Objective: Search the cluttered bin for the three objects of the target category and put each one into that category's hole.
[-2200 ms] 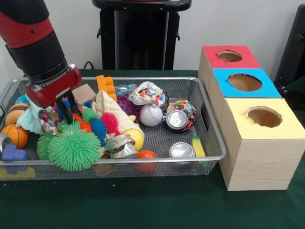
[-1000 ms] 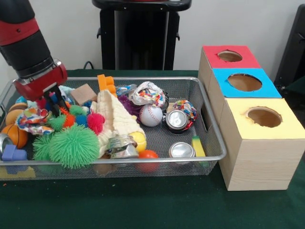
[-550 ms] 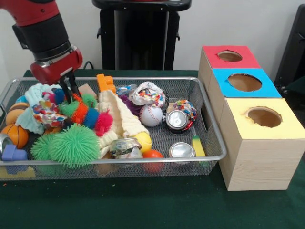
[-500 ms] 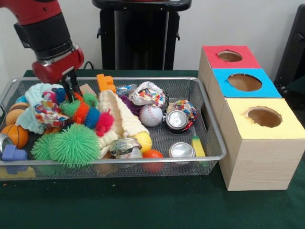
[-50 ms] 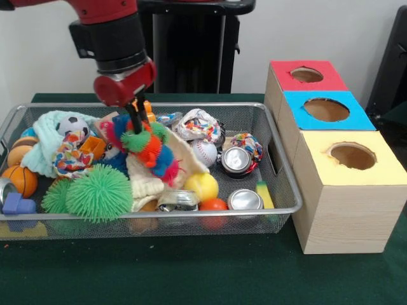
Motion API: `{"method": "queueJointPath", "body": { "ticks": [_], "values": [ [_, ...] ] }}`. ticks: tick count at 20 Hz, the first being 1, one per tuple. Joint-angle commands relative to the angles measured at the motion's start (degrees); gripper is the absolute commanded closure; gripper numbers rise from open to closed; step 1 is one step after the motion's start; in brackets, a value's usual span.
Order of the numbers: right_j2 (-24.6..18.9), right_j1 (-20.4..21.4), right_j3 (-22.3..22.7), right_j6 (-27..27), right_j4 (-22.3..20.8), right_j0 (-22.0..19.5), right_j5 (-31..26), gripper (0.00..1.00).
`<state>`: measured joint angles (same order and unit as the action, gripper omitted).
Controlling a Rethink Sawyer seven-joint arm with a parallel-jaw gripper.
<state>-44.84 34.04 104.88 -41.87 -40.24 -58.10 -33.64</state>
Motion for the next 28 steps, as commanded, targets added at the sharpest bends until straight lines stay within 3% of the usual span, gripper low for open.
{"method": "queueJointPath", "body": {
  "ticks": [1,8,10,15,18,21,28],
  "values": [
    [8.6,-1.0,7.7,-20.6,0.2,3.4,9.4,1.00],
    [13.4,-2.8,11.7,-23.8,6.7,6.4,14.1,1.00],
    [12.9,-3.1,13.3,-22.8,7.9,5.3,15.4,1.00],
    [13.3,-3.0,16.2,-19.9,7.7,2.6,17.8,1.00],
    [16.5,-3.6,16.3,-21.3,7.4,3.7,19.5,1.00],
    [18.5,-4.2,17.2,-22.8,6.8,4.4,25.0,1.00],
    [20.5,-5.1,16.4,-23.2,10.3,6.6,29.8,1.00]
  ]
}}
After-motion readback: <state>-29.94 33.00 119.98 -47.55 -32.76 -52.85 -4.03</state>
